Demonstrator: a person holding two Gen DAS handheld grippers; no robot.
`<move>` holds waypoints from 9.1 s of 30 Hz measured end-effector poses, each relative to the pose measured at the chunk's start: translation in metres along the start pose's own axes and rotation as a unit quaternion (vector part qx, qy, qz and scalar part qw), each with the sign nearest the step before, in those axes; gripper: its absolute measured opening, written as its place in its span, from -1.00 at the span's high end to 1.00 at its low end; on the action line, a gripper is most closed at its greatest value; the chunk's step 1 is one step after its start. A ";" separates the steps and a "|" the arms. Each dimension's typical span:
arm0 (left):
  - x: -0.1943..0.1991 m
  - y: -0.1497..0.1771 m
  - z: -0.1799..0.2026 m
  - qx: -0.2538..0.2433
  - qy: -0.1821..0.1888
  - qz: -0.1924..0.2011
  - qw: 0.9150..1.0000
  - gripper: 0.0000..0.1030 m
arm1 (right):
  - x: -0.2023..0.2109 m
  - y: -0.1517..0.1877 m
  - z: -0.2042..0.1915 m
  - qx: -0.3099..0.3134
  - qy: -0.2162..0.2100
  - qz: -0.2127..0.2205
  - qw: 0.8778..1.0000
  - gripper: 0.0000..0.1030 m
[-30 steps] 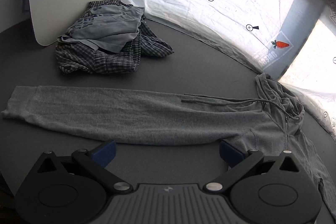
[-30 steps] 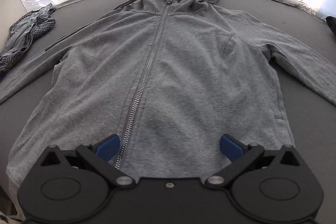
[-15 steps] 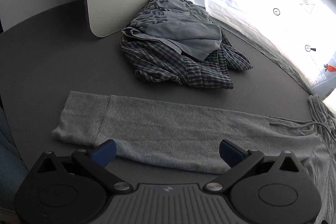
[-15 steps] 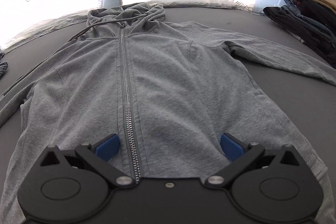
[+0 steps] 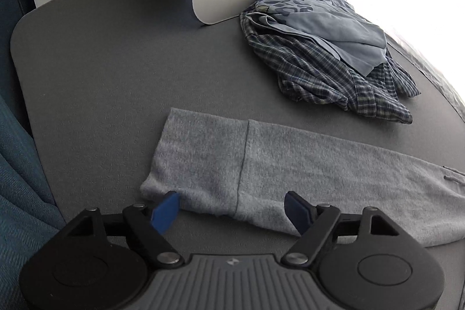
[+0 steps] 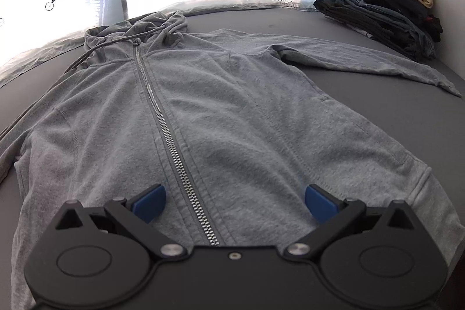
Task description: Fold clothes
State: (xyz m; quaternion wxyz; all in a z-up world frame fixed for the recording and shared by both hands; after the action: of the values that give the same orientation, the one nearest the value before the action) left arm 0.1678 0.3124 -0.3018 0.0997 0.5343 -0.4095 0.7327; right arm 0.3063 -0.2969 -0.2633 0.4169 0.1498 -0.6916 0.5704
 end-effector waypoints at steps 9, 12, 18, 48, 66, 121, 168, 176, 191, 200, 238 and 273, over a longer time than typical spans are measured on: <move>0.000 -0.014 0.014 -0.007 0.015 0.007 1.000 0.90 | -0.001 -0.001 -0.001 -0.003 0.002 -0.012 1.000 -1.00; 0.006 -0.020 0.033 -0.027 0.022 0.016 0.999 0.91 | -0.001 -0.001 0.000 0.000 -0.002 -0.013 1.000 -1.00; 0.021 -0.020 0.066 -0.034 0.064 0.022 0.997 0.98 | -0.001 -0.001 0.000 0.007 -0.010 -0.014 1.000 -1.00; 0.002 0.001 -0.008 0.165 0.073 -0.052 0.982 0.26 | -0.002 -0.002 0.000 0.019 -0.021 -0.006 1.000 -1.00; 0.078 -0.032 0.153 -0.047 0.175 0.070 0.981 0.86 | -0.006 -0.012 0.004 0.053 -0.095 -0.073 0.991 -1.00; 0.009 0.041 0.293 -0.214 0.052 -0.079 0.972 -0.49 | -0.039 -0.090 -0.118 -0.024 -0.449 -0.260 0.855 0.90; -0.004 0.052 0.439 -0.392 0.031 -0.067 0.917 -0.49 | -0.150 -0.288 0.184 -0.247 -0.221 0.034 0.943 0.91; -0.009 0.061 0.443 -0.388 0.041 -0.079 0.918 -0.49 | -0.169 -0.276 0.224 -0.236 -0.143 0.024 0.961 0.92; -0.035 0.039 0.498 -0.252 0.199 -0.117 0.940 -0.32 | -0.181 -0.247 0.237 -0.269 -0.120 -0.001 0.956 0.91; -0.026 0.035 0.524 -0.273 0.235 -0.058 0.931 0.83 | -0.176 -0.249 0.239 -0.265 -0.116 0.004 0.957 0.91; -0.035 0.081 0.464 -0.352 0.088 -0.093 0.927 -1.00 | -0.161 -0.205 0.217 -0.453 -0.292 0.009 0.842 0.70; -0.036 0.088 0.460 -0.343 0.109 -0.090 0.928 -1.00 | -0.118 -0.127 -0.076 -0.457 -0.524 -0.285 0.660 0.71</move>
State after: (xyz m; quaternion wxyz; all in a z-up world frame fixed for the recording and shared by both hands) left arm 0.4537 -0.0587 -0.3336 0.3869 0.4186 -0.5726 0.5892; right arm 0.4958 -0.2979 -0.2673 0.1438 0.4044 -0.8927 -0.1373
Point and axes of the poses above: each gripper's, at about its wrist camera, not at the fingertips, and x roughly against the way its jaws point, z to its right, y to its underside, the point moved 9 cm from there along -x, roughly the way its jaws point, and after that the axes turned 3 degrees about -z, right-handed, at the moved point
